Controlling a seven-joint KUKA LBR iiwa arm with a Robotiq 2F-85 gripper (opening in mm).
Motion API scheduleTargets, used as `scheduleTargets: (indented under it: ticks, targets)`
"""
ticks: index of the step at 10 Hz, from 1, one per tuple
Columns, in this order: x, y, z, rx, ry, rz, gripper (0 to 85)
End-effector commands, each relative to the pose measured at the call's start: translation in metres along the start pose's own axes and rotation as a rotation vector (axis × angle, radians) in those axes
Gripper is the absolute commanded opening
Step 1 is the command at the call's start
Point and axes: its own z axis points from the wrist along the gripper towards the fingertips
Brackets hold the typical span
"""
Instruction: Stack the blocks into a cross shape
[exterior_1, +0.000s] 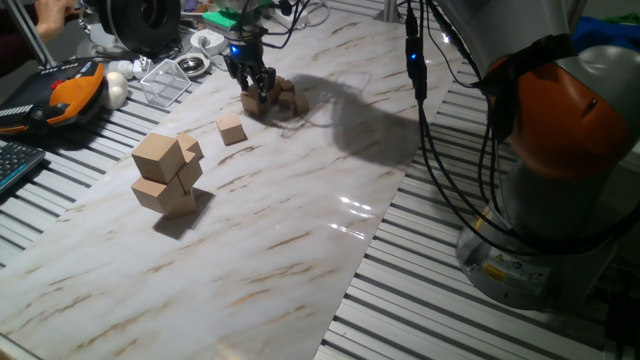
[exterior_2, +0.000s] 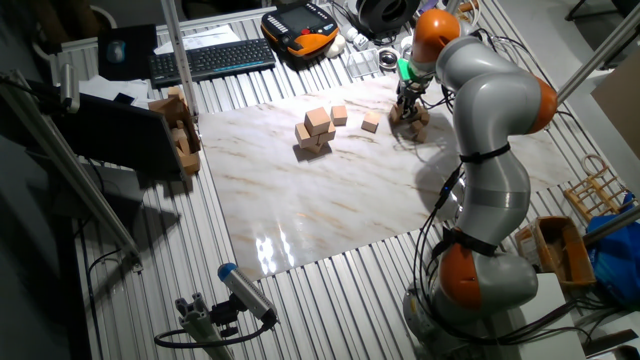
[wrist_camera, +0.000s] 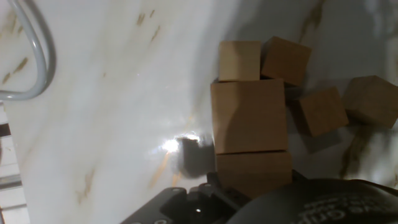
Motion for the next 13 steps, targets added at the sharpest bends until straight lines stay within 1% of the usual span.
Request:
scheduleTargets:
  ticks: [1, 4, 6, 8, 9, 10, 11, 12, 13]
  targets:
    - [0.000, 0.000, 0.000, 0.000, 0.000, 0.001, 68.0]
    - [0.000, 0.000, 0.000, -0.003, -0.001, 0.001, 68.0]
    - [0.001, 0.001, -0.004, -0.008, -0.002, -0.006, 68.0]
    - [0.005, 0.000, -0.009, -0.003, 0.000, -0.009, 68.0]
    - [0.007, -0.001, -0.013, 0.009, 0.007, -0.011, 68.0]
    - [0.009, -0.001, -0.018, 0.020, 0.017, -0.011, 68.0]
    - [0.013, -0.002, -0.024, 0.027, 0.015, -0.012, 68.0]
    - [0.018, -0.002, -0.031, 0.033, 0.014, -0.019, 68.0]
    - [0.026, -0.001, -0.036, 0.042, 0.021, -0.029, 68.0]
